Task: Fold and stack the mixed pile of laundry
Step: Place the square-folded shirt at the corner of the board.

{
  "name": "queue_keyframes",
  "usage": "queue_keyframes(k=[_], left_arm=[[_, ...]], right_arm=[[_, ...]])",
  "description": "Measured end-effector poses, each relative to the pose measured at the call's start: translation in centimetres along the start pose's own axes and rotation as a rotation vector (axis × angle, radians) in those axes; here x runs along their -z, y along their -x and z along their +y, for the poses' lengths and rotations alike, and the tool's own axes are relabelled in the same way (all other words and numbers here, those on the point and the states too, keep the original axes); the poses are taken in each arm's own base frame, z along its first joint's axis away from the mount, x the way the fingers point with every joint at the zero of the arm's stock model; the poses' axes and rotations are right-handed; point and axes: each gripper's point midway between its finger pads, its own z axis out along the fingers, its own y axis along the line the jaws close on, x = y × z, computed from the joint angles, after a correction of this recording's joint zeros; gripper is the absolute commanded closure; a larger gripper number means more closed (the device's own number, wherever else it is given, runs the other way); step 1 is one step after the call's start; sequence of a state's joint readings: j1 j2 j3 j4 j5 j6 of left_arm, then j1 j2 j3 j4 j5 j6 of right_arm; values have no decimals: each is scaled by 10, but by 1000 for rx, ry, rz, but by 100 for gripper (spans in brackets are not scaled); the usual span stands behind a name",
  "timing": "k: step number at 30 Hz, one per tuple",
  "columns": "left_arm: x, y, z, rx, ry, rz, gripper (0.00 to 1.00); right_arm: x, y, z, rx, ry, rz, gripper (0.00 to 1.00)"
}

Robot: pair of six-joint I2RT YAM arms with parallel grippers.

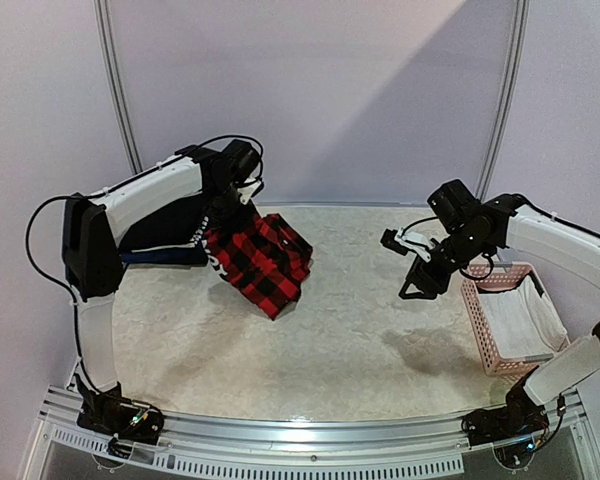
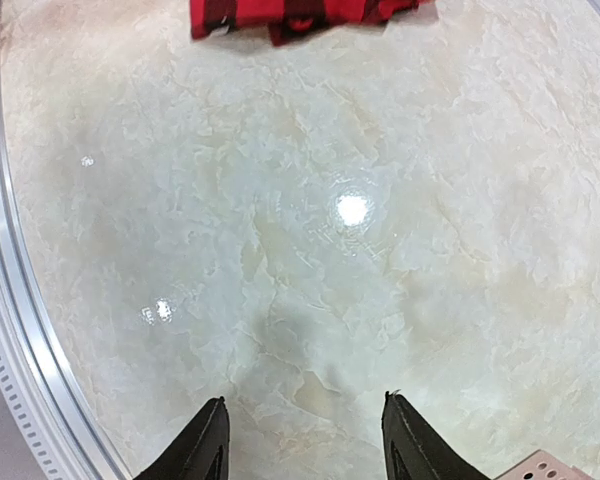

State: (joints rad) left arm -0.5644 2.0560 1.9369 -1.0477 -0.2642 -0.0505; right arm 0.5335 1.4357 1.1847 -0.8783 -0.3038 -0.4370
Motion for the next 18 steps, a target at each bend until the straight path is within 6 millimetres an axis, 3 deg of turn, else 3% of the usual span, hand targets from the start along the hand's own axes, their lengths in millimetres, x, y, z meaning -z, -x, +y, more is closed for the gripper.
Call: queue_keyframes(k=[7, 13, 18], left_arm=[[19, 42, 55, -12, 163, -55, 100], [36, 48, 95, 20, 233, -67, 100], [41, 47, 113, 17, 278, -63, 100]], right_arm=[[4, -5, 2, -9, -15, -14, 48], [7, -11, 1, -17, -27, -19, 48], [7, -10, 0, -21, -29, -25, 48]])
